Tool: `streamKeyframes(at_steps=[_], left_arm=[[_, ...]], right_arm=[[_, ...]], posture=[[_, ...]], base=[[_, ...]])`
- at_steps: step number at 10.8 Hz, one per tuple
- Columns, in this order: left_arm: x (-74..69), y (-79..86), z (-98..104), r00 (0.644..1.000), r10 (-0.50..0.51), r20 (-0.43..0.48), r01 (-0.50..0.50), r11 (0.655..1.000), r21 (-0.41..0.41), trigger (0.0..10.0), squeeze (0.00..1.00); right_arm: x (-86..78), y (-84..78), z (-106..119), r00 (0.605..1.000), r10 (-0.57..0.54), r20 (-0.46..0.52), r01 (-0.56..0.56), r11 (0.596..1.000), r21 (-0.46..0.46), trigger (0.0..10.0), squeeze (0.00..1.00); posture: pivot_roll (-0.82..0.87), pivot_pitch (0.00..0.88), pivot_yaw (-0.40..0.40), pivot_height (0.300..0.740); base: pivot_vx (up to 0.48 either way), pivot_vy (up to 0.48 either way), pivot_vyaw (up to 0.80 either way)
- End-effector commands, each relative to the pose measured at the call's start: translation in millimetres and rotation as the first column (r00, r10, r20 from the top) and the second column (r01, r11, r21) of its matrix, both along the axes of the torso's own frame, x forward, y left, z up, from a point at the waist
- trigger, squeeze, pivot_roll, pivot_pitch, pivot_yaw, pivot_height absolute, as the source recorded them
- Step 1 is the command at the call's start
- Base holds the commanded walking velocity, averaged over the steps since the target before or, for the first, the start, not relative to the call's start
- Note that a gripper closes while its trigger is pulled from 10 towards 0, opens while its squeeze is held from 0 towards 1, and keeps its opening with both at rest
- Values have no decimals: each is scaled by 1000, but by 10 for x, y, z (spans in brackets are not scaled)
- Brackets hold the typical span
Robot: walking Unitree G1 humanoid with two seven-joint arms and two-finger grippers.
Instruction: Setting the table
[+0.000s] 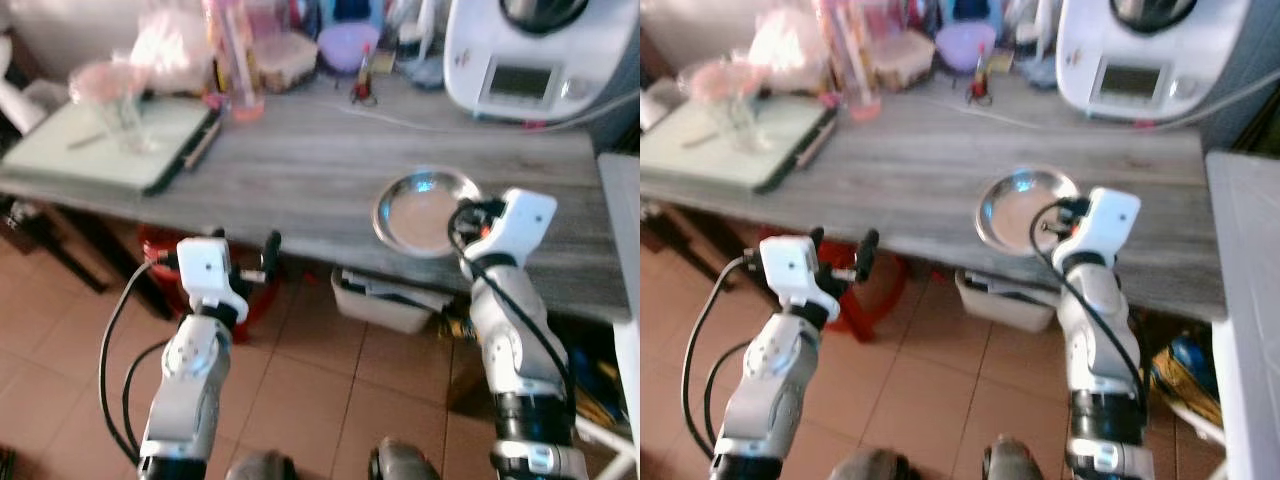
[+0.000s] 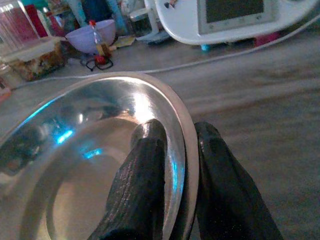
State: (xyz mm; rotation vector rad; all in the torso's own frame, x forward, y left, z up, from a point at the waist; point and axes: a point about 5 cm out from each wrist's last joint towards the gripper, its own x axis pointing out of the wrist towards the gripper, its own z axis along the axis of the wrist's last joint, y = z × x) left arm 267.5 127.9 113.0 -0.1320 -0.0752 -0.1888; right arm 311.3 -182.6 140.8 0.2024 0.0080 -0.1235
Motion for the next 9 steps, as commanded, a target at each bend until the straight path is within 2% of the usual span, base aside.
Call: streamKeyframes(at_steps=[1, 2, 5, 7, 8, 9], left_arm=[[-7, 103, -8, 1000, 30, -4, -30, 999, 21, 10000, 0], [-7, 102, -8, 1000, 31, -6, -31, 999, 21, 10000, 0], [-8, 105, -4, 999, 39, -7, -39, 999, 13, 10000, 0], [-4, 119, -4, 999, 50, -13, -50, 999, 9, 10000, 0], [-5, 104, 0, 999, 48, -13, -48, 999, 8, 10000, 0], [-10, 89, 9, 999, 36, -6, -36, 999, 11, 10000, 0]], right_arm=[[19, 103, -13, 1000, 25, -12, -25, 999, 28, 10000, 0], [22, 99, -31, 999, 22, -23, -21, 999, 32, 10000, 0], [59, 128, -66, 999, 23, -43, -22, 999, 32, 10000, 0], [186, 180, -112, 993, 57, -106, -52, 998, 48, 10000, 0], [305, 205, -85, 991, 72, -109, -70, 997, 19, 10000, 0], [354, 211, -88, 990, 74, -123, -72, 997, 18, 10000, 0]], posture=[[16, 91, 71, 740], [16, 91, 71, 740], [24, 93, 72, 740], [29, 95, 72, 740], [35, 95, 71, 740], [38, 95, 69, 740]], base=[[326, 352, 0], [274, 394, -406], [0, 0, 0], [0, 0, 0], [0, 0, 0], [0, 0, 0]])
